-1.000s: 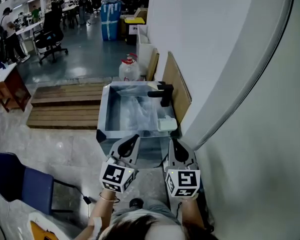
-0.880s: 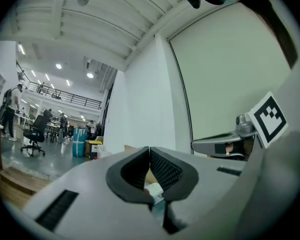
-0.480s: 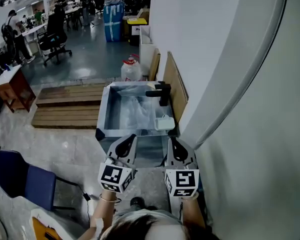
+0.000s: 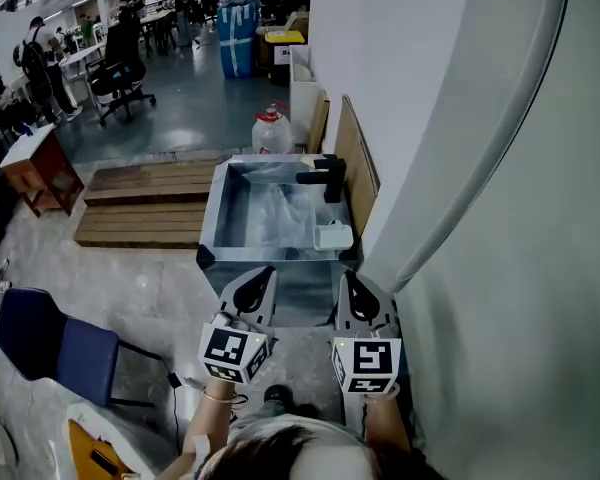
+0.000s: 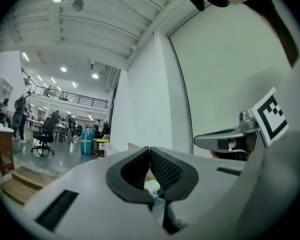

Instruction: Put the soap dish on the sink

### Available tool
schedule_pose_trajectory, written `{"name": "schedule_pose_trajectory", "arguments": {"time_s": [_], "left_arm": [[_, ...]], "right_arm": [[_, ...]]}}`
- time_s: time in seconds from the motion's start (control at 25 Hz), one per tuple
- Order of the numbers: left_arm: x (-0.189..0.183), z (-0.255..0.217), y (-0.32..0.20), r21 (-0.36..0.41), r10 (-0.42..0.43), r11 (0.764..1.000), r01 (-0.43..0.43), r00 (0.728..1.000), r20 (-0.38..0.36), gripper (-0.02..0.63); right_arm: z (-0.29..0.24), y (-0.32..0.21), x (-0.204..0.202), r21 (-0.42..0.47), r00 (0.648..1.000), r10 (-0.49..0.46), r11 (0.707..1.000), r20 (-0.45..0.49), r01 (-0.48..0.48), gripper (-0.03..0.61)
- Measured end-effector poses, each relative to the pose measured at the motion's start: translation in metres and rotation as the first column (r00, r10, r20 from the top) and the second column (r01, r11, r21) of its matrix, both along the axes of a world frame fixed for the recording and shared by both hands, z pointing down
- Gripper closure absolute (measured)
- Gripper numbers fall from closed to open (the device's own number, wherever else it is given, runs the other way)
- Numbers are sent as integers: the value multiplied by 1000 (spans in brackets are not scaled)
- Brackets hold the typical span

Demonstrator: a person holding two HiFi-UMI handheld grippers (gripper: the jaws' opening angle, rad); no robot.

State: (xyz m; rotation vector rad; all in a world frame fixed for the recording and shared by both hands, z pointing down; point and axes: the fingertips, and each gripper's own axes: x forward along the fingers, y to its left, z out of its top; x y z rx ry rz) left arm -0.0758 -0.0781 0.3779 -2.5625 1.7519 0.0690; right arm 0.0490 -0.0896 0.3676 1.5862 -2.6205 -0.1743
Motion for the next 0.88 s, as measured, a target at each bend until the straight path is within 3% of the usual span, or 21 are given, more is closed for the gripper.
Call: {"name": "schedule_pose_trajectory", "arguments": {"time_s": [0.88], "left_arm": [[9,7,10,-26,4,1000,-4,1000,25,604]], "right_arm": [[9,5,5,-16,1000,2,1000,18,-1,552]]}}
